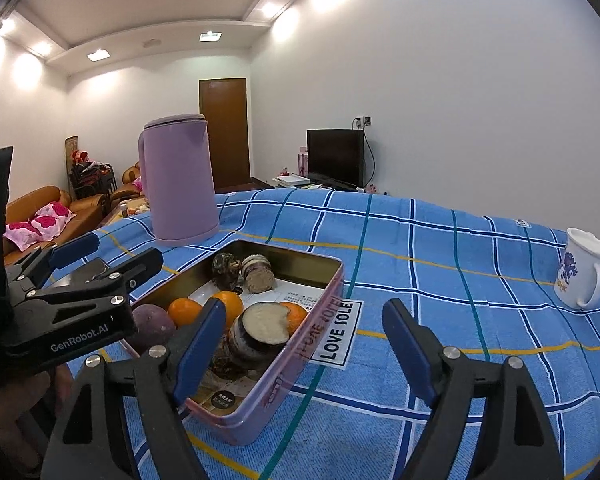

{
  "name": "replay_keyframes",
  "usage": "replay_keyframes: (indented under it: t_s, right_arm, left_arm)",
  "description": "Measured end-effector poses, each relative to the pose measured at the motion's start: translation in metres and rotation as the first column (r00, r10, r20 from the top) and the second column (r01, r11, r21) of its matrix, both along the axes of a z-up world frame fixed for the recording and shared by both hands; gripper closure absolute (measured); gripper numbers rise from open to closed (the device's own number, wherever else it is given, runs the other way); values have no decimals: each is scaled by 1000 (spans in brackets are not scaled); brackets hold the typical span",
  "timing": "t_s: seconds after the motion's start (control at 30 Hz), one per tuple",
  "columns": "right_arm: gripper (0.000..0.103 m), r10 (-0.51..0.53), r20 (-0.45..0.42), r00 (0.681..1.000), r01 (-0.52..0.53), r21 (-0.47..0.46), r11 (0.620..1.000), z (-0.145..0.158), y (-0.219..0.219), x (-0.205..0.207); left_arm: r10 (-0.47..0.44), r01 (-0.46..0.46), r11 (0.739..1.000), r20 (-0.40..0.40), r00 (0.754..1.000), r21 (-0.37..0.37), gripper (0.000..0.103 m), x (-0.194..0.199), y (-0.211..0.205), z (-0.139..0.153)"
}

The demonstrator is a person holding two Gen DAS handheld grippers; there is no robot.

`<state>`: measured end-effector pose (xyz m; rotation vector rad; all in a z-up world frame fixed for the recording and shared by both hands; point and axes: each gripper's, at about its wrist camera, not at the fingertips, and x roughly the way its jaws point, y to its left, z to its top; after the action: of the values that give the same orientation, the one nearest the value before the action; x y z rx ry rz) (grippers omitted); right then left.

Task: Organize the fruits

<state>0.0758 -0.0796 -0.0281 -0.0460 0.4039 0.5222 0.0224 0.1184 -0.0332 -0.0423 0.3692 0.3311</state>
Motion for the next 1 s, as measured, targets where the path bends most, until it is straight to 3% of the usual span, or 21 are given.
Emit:
replay_keyframes:
  t_s: [0.53,0.67,1.0]
  right_arm:
    - [21,-5,-8,1000,6,1,1000,-1,-1,1]
    - [13,-19,-6,1000,19,1,1000,-1,-2,1]
    - [13,-40,-2,999,40,17,999,-1,-6,1]
  left_arm:
    - [3,-3,1000,-2,1000,11,3,1,-2,1]
    - [8,-8,1000,1,1000,12,1,0,-2,1]
    - [24,-24,1000,4,1000,15,0,-2,-2,2]
